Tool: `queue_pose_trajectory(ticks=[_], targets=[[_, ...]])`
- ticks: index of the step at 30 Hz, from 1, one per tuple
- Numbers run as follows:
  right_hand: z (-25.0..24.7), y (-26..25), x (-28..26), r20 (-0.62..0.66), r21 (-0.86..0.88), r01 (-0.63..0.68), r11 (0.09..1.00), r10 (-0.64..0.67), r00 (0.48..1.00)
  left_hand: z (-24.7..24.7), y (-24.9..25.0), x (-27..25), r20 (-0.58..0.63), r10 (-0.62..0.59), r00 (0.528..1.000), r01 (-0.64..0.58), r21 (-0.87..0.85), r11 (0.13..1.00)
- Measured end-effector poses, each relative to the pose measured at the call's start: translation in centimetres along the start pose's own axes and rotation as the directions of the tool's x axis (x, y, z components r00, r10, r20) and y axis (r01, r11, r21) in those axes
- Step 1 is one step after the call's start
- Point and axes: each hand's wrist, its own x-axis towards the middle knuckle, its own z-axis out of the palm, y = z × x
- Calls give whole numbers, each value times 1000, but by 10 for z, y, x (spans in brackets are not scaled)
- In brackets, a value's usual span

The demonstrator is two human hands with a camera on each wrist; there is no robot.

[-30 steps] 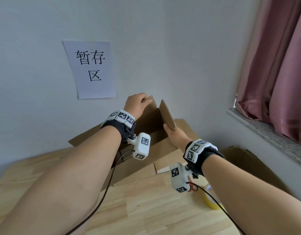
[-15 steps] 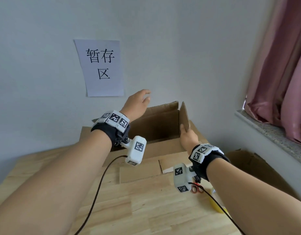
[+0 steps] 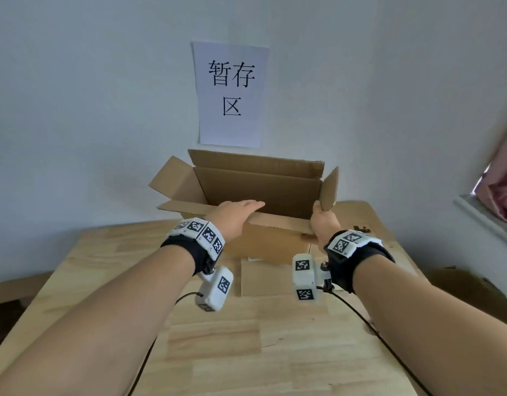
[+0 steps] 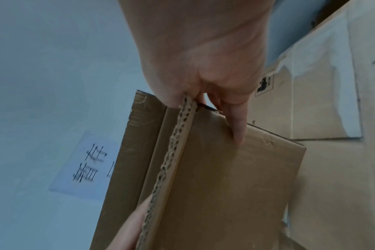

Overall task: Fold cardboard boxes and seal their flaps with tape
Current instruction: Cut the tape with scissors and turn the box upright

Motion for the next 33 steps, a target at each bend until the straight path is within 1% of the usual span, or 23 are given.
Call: queue_pose_trajectory(ticks=[2, 4, 6, 7, 9, 11, 14, 16, 18, 20, 25, 27, 29, 32, 33], targets=[[24, -4, -1, 81, 0, 18, 1000, -18, 997, 3, -27, -5, -32, 4, 999, -2, 49, 999], [46, -11, -3, 180, 60, 45, 997, -55, 982, 5, -56, -9, -79, 2, 997, 8, 123, 992], [66, -19, -6, 246, 117, 48, 992, -76, 966, 8, -83, -15, -164, -50, 985, 77, 165, 983], [75, -23, -7, 257, 132, 50, 990, -83, 963, 11, -96, -18, -196, -87, 977, 122, 173, 977], [94, -31, -7, 245, 146, 51, 988, -86, 966, 14, -122, -24, -222, -157, 962, 201, 194, 960], [114, -38, -6, 228, 133, 47, 990, -77, 971, 15, -147, -30, -222, -216, 951, 264, 217, 940], [142, -45, 0, 188, 124, 23, 992, -46, 981, 14, -182, -37, -209, -287, 935, 332, 229, 915], [158, -47, 3, 211, 73, 24, 997, -39, 977, 14, -203, -39, -214, -317, 924, 363, 232, 903], [174, -50, 5, 238, 49, 52, 997, -63, 969, 13, -222, -38, -219, -332, 918, 379, 227, 897], [190, -53, 8, 225, 65, 67, 996, -81, 971, 11, -237, -34, -233, -335, 913, 385, 215, 898], [222, -63, 21, 237, 78, 91, 993, -107, 966, 8, -270, -22, -343, -301, 890, 383, 203, 901], [231, -63, 28, 235, 70, 94, 993, -108, 966, 11, -283, -17, -370, -299, 880, 393, 209, 896], [236, -60, 34, 227, 66, 83, 994, -96, 969, 17, -295, -14, -336, -345, 876, 420, 181, 889], [240, -53, 42, 221, 46, 68, 997, -77, 972, 24, -308, -13, -202, -462, 864, 489, 109, 866], [241, -51, 45, 221, 38, 66, 997, -73, 973, 25, -312, -13, -187, -481, 857, 503, 91, 860]])
